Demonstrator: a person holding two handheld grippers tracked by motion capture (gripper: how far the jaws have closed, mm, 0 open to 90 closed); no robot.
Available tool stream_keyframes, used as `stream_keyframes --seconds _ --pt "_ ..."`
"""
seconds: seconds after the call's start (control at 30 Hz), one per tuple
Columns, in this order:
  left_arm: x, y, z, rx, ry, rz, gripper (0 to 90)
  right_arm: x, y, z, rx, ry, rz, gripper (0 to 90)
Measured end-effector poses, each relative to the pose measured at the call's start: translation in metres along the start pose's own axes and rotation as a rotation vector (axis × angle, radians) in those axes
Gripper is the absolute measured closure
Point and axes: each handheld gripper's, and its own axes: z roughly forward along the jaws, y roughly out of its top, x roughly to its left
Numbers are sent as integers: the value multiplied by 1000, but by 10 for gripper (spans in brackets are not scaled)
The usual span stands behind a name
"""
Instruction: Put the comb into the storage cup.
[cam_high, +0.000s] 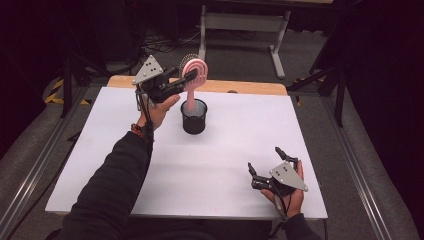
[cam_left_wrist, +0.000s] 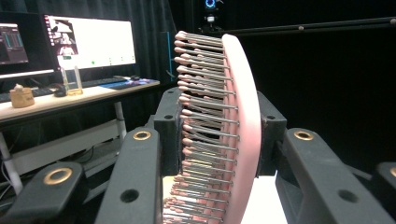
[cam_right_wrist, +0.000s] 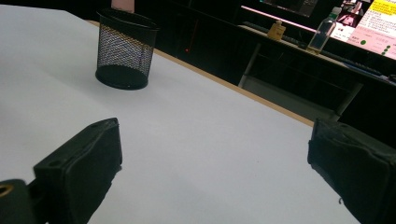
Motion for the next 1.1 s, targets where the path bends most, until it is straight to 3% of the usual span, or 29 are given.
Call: stream_keyframes --seconds 0.2,0.37,1.1 --pt "1 -7 10 -1 -9 -6 630 2 0 0 8 16 -11 40" --pt "4 -20 17 11 -10 -45 631 1 -1 0 13 10 -18 41" --pt "5 -52 14 26 -17 -114 630 3 -1 1 20 4 -34 50"
